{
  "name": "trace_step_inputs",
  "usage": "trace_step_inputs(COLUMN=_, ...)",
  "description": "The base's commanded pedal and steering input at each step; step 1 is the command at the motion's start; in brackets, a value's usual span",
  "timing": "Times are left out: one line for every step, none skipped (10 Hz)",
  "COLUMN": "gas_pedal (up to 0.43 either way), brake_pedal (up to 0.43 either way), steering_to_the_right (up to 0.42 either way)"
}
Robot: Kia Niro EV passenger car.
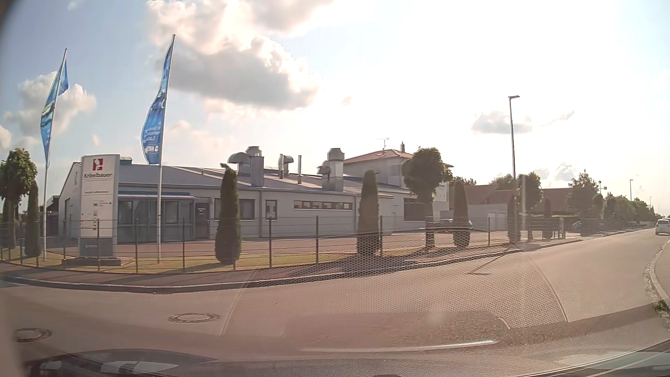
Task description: Follow the waypoints while adhering to traffic rules and regulations
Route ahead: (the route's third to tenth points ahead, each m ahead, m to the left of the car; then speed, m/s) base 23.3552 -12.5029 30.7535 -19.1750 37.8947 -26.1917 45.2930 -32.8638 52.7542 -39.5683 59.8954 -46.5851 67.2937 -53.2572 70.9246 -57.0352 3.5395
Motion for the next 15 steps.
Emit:
trace_step_inputs(gas_pedal=0.079, brake_pedal=0.012, steering_to_the_right=0.432)
trace_step_inputs(gas_pedal=0.079, brake_pedal=0.012, steering_to_the_right=0.432)
trace_step_inputs(gas_pedal=0.059, brake_pedal=0.012, steering_to_the_right=0.432)
trace_step_inputs(gas_pedal=0.059, brake_pedal=0.012, steering_to_the_right=0.432)
trace_step_inputs(gas_pedal=0.059, brake_pedal=0.012, steering_to_the_right=0.432)
trace_step_inputs(gas_pedal=0.059, brake_pedal=0.012, steering_to_the_right=0.432)
trace_step_inputs(gas_pedal=0.059, brake_pedal=0.012, steering_to_the_right=0.432)
trace_step_inputs(gas_pedal=0.059, brake_pedal=0.012, steering_to_the_right=0.426)
trace_step_inputs(gas_pedal=0.059, brake_pedal=0.018, steering_to_the_right=0.413)
trace_step_inputs(gas_pedal=0.067, brake_pedal=0.012, steering_to_the_right=0.382)
trace_step_inputs(gas_pedal=0.079, brake_pedal=0.012, steering_to_the_right=0.338)
trace_step_inputs(gas_pedal=0.079, brake_pedal=0.012, steering_to_the_right=0.303)
trace_step_inputs(gas_pedal=0.098, brake_pedal=0.012, steering_to_the_right=0.261)
trace_step_inputs(gas_pedal=0.118, brake_pedal=0.018, steering_to_the_right=0.229)
trace_step_inputs(gas_pedal=0.118, brake_pedal=0.012, steering_to_the_right=0.22)
